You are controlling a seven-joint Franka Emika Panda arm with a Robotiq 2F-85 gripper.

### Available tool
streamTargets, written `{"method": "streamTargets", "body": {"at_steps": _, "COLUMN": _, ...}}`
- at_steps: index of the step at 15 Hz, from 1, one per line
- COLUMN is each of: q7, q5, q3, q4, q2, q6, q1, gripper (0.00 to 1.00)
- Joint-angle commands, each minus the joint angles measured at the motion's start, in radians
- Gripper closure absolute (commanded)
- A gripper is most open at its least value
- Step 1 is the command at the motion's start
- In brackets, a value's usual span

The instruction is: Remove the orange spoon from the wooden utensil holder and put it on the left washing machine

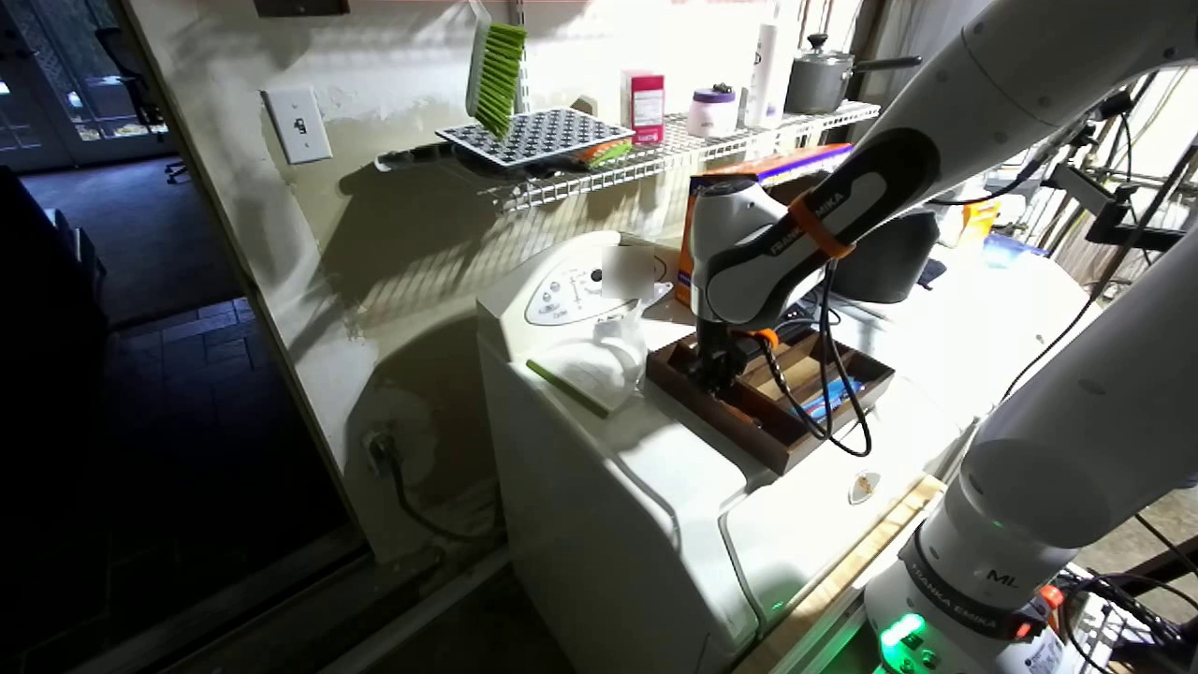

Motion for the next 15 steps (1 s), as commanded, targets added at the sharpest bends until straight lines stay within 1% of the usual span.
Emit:
{"method": "streamTargets", "body": {"at_steps": 1, "q7": 0.006, "q5": 0.020, "q3": 0.006, "q4": 0.017, "q2": 0.027, "q6": 0.013, "q1": 0.009, "gripper": 0.68}}
{"method": "streamTargets", "body": {"at_steps": 2, "q7": 0.006, "q5": 0.020, "q3": 0.007, "q4": 0.018, "q2": 0.027, "q6": 0.011, "q1": 0.010, "gripper": 0.62}}
{"method": "streamTargets", "body": {"at_steps": 3, "q7": 0.007, "q5": 0.019, "q3": 0.007, "q4": 0.018, "q2": 0.028, "q6": 0.011, "q1": 0.011, "gripper": 0.62}}
{"method": "streamTargets", "body": {"at_steps": 4, "q7": 0.008, "q5": 0.019, "q3": 0.008, "q4": 0.017, "q2": 0.027, "q6": 0.011, "q1": 0.011, "gripper": 0.60}}
{"method": "streamTargets", "body": {"at_steps": 5, "q7": 0.007, "q5": 0.018, "q3": 0.007, "q4": 0.018, "q2": 0.028, "q6": 0.011, "q1": 0.012, "gripper": 0.70}}
{"method": "streamTargets", "body": {"at_steps": 6, "q7": 0.009, "q5": 0.017, "q3": 0.008, "q4": 0.017, "q2": 0.028, "q6": 0.011, "q1": 0.011, "gripper": 0.89}}
{"method": "streamTargets", "body": {"at_steps": 8, "q7": 0.009, "q5": 0.016, "q3": 0.009, "q4": 0.018, "q2": 0.029, "q6": 0.011, "q1": 0.012, "gripper": 0.99}}
{"method": "streamTargets", "body": {"at_steps": 9, "q7": 0.011, "q5": 0.016, "q3": 0.010, "q4": 0.017, "q2": 0.029, "q6": 0.012, "q1": 0.013, "gripper": 1.00}}
{"method": "streamTargets", "body": {"at_steps": 10, "q7": 0.009, "q5": 0.017, "q3": 0.010, "q4": 0.018, "q2": 0.030, "q6": 0.010, "q1": 0.014, "gripper": 0.96}}
{"method": "streamTargets", "body": {"at_steps": 15, "q7": 0.004, "q5": 0.019, "q3": 0.009, "q4": 0.019, "q2": 0.014, "q6": 0.003, "q1": 0.013, "gripper": 0.96}}
